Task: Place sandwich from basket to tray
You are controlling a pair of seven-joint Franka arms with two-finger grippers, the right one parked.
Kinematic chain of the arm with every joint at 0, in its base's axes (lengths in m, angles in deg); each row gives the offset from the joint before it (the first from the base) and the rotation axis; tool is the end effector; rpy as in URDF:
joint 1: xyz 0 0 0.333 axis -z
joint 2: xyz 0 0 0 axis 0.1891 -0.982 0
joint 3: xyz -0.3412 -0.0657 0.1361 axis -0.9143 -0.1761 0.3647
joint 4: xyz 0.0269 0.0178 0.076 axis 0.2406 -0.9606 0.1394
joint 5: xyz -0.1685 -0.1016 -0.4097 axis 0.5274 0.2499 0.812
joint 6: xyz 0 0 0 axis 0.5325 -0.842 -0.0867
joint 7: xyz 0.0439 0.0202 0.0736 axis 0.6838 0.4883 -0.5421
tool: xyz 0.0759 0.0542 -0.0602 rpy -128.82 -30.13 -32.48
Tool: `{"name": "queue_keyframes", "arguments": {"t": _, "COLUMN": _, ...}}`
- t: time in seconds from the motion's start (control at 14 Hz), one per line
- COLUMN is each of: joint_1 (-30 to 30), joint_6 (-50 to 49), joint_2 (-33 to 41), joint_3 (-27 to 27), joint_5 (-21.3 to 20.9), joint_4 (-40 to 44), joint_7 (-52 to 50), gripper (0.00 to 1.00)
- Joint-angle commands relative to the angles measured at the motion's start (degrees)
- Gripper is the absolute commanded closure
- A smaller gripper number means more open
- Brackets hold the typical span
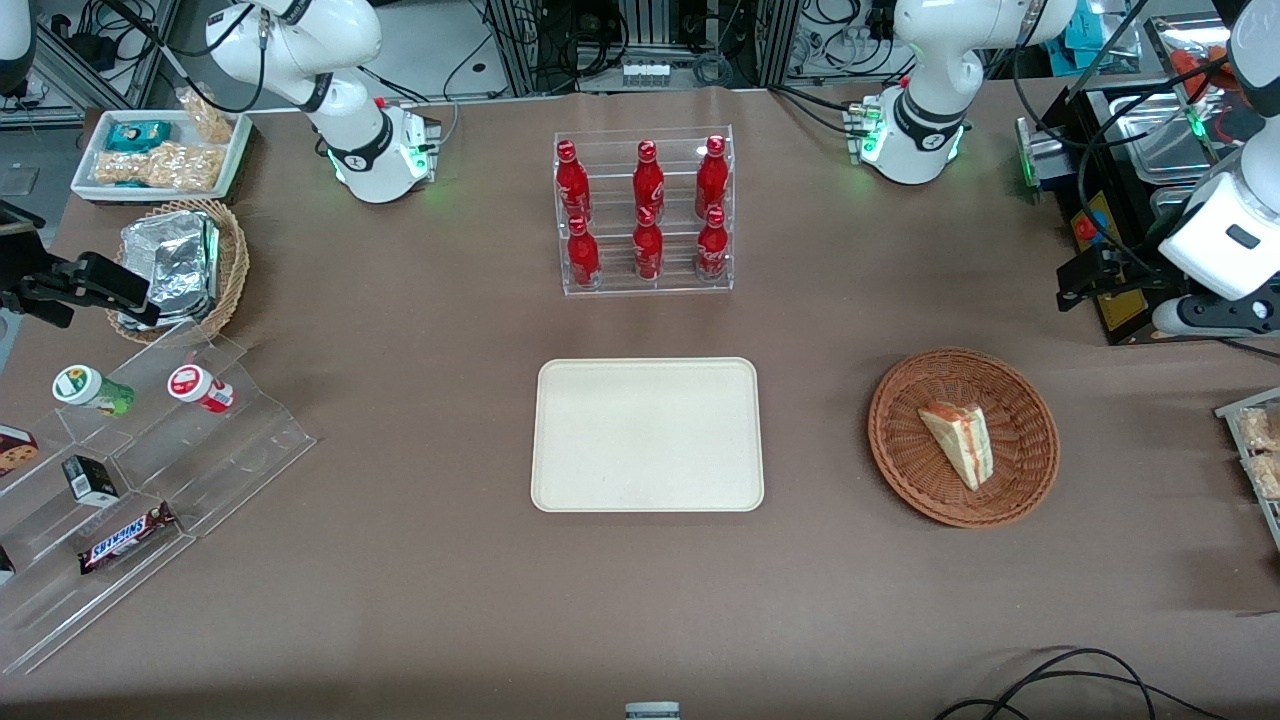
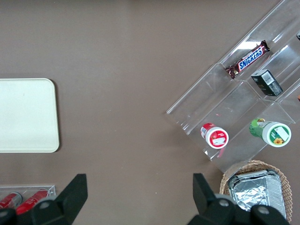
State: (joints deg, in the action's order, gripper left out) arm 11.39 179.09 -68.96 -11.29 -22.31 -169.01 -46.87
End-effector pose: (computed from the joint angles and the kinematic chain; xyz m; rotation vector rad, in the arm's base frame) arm 0.6200 -0.0343 0.6546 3.1391 -0.1012 -0.0312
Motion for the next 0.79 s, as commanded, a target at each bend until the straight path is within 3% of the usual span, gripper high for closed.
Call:
{"name": "queue_keyframes", "arguments": {"t": 0.0, "joint_1": 0.3, "joint_6": -0.1, "joint_2": -0.7, "joint_3": 0.2, "joint_5": 0.7, "joint_4": 1.6, "joint_7": 1.3, "gripper": 0.00}}
{"name": "queue_keyframes", "arguments": {"t": 0.71, "joint_1": 0.3, "joint_6": -2.7, "joint_2": -0.8, "joint_3": 0.2, "joint_5": 0.4, "joint_4": 0.3, "joint_7": 1.1, "gripper": 0.00}}
